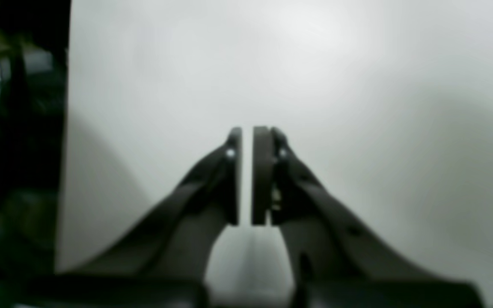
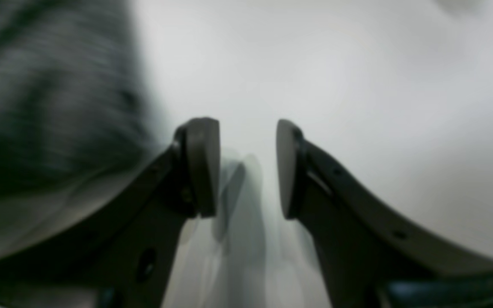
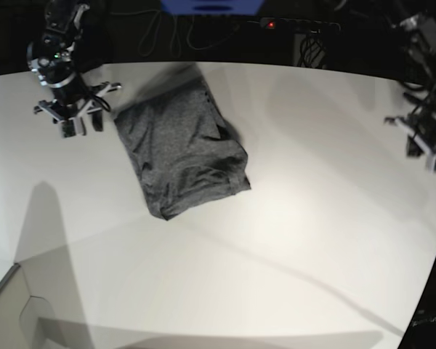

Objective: Layout the t-shirt on the table in an organized manner, then fold the t-shirt properly

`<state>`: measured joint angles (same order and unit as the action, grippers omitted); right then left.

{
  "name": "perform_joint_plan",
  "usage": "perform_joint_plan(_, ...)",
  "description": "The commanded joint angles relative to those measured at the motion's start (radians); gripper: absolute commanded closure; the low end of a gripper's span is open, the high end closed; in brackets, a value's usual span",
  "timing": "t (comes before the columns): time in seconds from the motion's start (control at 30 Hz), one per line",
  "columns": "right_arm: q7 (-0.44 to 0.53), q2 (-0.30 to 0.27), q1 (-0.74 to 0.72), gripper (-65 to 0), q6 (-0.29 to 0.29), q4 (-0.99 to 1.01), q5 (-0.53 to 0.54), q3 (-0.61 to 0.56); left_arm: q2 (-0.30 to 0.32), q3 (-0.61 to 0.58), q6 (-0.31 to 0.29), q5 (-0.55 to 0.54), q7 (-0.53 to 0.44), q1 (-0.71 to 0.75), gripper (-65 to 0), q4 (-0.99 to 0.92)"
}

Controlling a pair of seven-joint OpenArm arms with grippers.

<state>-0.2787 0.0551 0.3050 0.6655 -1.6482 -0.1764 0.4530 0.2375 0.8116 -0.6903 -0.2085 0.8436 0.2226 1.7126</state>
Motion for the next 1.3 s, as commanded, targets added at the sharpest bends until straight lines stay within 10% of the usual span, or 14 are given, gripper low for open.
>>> perform_joint_plan(0.0,0.023,0.002,0.001,-19.7,0.01,-0.02,0.013,-0.021,0.018,0.028,0.001,-0.039,-0.019,0.025,-0.2,0.011)
perform_joint_plan(0.87,0.022,0.042,0.191,-19.8,0.001,-0.254,0.011,-0.198,-0.034,0.117,0.001,-0.095,-0.022,0.321,-0.1,0.0)
perform_joint_plan(1.27,-0.066,0.102,0.138,-19.5,-0.048,-0.29,0.013,0.356,-0.079,0.061,0.001,-0.072,-0.036,0.407,-0.1,-0.27)
